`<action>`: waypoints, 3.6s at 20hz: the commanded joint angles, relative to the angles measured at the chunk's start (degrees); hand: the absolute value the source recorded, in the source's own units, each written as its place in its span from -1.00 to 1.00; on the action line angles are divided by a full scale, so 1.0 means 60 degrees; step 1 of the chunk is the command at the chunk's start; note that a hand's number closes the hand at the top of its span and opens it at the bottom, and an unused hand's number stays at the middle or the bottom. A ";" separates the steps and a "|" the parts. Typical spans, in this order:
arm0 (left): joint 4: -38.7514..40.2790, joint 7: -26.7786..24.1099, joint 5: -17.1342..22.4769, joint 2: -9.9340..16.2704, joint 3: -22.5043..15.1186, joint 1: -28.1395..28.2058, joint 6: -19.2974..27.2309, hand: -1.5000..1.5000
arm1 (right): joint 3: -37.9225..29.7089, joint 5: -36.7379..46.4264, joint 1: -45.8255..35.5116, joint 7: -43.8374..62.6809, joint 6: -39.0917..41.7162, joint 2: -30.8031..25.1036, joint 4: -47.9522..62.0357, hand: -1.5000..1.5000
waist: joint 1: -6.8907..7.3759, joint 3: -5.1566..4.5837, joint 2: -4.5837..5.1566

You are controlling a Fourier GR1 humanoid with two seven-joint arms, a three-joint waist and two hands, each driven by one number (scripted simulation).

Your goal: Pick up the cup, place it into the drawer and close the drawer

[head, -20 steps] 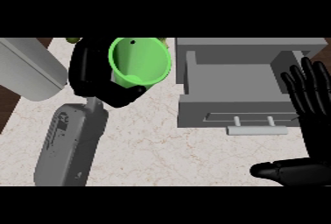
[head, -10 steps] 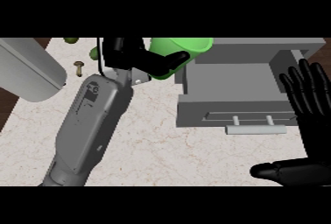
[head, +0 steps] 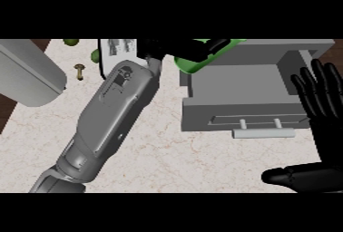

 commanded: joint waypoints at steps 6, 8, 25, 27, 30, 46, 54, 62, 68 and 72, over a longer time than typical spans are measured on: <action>0.2449 -0.1001 0.1339 -0.0002 -0.1035 -0.1101 0.0546 1.00 | -0.0220 -0.0502 0.0334 0.0140 0.0288 -0.0164 -0.0411 -1.00 | -0.0173 0.0001 0.0029; 0.2940 -0.1155 0.1784 -0.0002 -0.1420 -0.1388 0.0627 1.00 | 0.0035 0.0044 -0.0278 -0.0304 0.0030 0.0081 0.0372 -1.00 | -0.0192 0.0003 0.0063; 0.4860 -0.1043 0.2879 -0.0002 -0.4275 -0.2128 0.1175 1.00 | 0.0259 -0.0132 -0.0538 -0.0244 0.0278 0.0068 0.0472 -1.00 | -0.0678 0.0013 0.0176; 0.5247 -0.1172 0.2838 -0.0002 -0.4340 -0.2213 0.1323 -1.00 | 0.0269 -0.0157 -0.0359 -0.0220 0.0290 0.0065 0.0177 -1.00 | -0.0871 0.0014 0.0219; 0.4908 -0.1101 0.3031 -0.0002 -0.4743 -0.2175 0.1696 -1.00 | 0.0221 -0.0125 -0.0815 -0.0508 0.0321 0.0084 0.0755 -1.00 | -0.0880 0.0017 0.0253; 0.3195 -0.2126 0.5088 -0.0002 -0.3564 -0.2175 0.0912 -1.00 | -0.0187 -0.1748 0.0040 0.0437 0.0757 -0.0180 -0.0535 -1.00 | -0.0082 -0.0002 -0.0037; 0.1932 -0.2329 0.5063 0.0983 -0.2841 -0.0308 0.0523 -1.00 | -0.0261 -0.0786 0.0281 0.0128 0.2079 -0.1560 -0.0385 1.00 | 0.0404 -0.0012 -0.0104; -0.1435 -0.1172 0.5010 0.2825 -0.2752 0.1944 0.0970 -1.00 | 0.0211 0.0593 0.0821 0.0180 0.2378 -0.1892 -0.0855 1.00 | 0.0477 -0.0006 -0.0139; -0.4153 -0.1057 0.4990 0.3812 -0.2707 0.4778 0.0938 -1.00 | 0.0932 0.2075 0.0469 -0.0127 0.1860 -0.1322 0.0188 1.00 | 0.0509 -0.0005 -0.0088; -0.5199 -0.0658 0.5238 0.4654 -0.2209 0.5723 0.0438 -1.00 | 0.1091 0.3204 0.0623 -0.1051 0.2177 -0.1817 0.0810 1.00 | 0.0462 0.0000 -0.0065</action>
